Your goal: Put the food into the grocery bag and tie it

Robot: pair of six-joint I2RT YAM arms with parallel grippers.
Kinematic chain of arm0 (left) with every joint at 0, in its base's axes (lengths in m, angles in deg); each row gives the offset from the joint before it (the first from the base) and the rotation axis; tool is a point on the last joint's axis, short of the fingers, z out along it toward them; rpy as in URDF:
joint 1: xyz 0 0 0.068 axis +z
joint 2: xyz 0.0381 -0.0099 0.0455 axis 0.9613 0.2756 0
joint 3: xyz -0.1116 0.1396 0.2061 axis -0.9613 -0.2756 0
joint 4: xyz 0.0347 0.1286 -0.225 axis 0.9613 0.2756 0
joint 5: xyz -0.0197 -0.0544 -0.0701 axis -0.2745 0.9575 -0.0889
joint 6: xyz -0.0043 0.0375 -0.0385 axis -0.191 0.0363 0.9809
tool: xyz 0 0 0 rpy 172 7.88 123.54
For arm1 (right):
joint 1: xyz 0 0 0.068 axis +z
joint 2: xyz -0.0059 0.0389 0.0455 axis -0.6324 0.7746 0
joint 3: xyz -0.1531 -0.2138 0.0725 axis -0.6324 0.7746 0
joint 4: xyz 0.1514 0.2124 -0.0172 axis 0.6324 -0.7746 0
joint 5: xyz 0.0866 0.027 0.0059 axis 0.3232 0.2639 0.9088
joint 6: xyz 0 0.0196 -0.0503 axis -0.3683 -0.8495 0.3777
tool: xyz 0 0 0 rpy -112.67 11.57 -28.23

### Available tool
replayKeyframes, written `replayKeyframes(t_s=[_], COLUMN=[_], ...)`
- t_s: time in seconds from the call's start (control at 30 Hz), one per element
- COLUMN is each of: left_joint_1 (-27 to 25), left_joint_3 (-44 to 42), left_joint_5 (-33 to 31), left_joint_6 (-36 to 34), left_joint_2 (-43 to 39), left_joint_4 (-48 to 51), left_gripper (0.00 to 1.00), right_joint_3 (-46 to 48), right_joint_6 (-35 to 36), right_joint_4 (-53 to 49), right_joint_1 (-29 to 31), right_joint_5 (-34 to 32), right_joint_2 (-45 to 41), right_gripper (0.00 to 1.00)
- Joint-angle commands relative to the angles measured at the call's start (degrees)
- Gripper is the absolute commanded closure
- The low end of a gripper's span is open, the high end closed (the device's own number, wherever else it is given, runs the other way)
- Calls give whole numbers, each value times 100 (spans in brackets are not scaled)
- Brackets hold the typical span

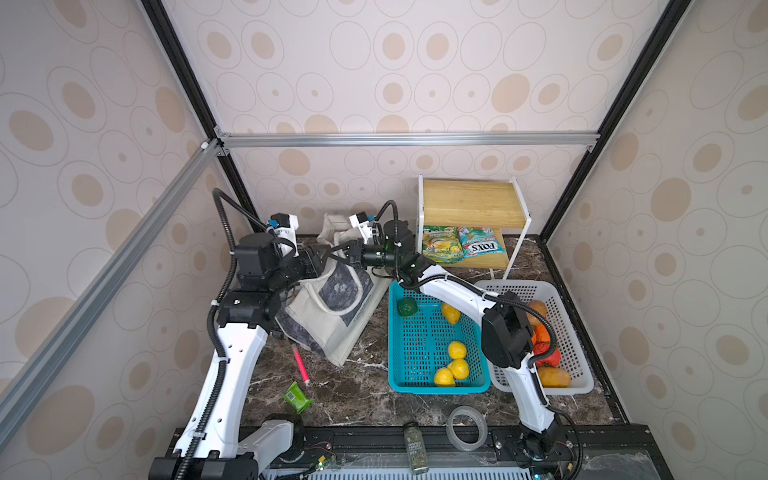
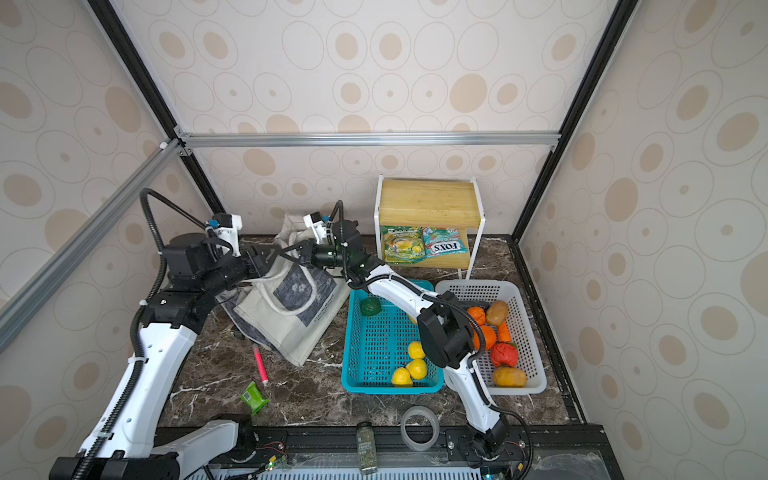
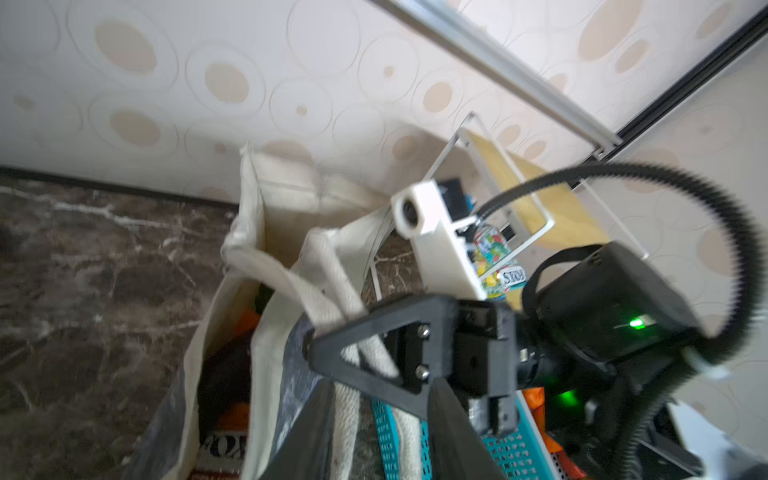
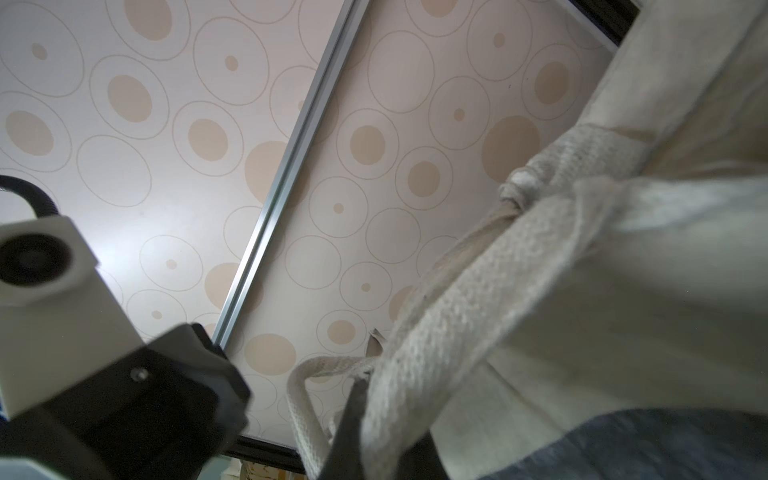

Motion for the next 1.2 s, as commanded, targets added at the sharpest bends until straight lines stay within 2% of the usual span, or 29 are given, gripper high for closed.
replayKeyframes(t_s=[0.0,0.13,0.23,0.33,0.43,0.53,0.7,0.77,0.8,0.9,0.97,1.07,1.17], left_joint_1=[315,313,247,-80,-291,-422,-594,-620,-616,-617,-616,-621,-616], left_joint_3=[543,741,656,693,517,402,358,268,194,-48,-198,-310,-530], left_joint_5=[470,482,1420,1097,1509,1102,925,1236,1487,2281,2871,3000,3177], left_joint_6=[-646,-1389,-1859,-2328,-2359,-2390,-2704,-2692,-2662,-2398,-2093,-1750,-1292], left_joint_2=[393,965,1289,1475,1539,1543,1628,1642,1602,1472,1404,1297,1194], left_joint_4=[213,740,967,1325,1289,1461,1844,1752,1647,1146,633,107,-551], left_gripper=[66,77,73,69,69,71,70,68,68,61,58,54,54], right_joint_3=[45,-115,-382,-699,-769,-838,-868,-967,-1021,-1218,-1248,-1070,-850], right_joint_6=[155,237,504,762,694,733,825,858,874,966,1086,1434,1567], right_joint_4=[147,91,-277,-730,-673,-805,-897,-1014,-1111,-1555,-1861,-2331,-2634], right_joint_1=[-146,-231,-275,-296,-329,-354,-372,-374,-376,-372,-376,-379,-420], right_joint_5=[349,617,960,1123,1138,1111,1017,938,878,707,580,215,-168], right_joint_2=[-262,-256,-232,-184,-181,-174,-237,-209,-179,-101,-119,-335,-542], right_gripper=[99,98,97,94,93,93,92,91,90,72,66,56,50])
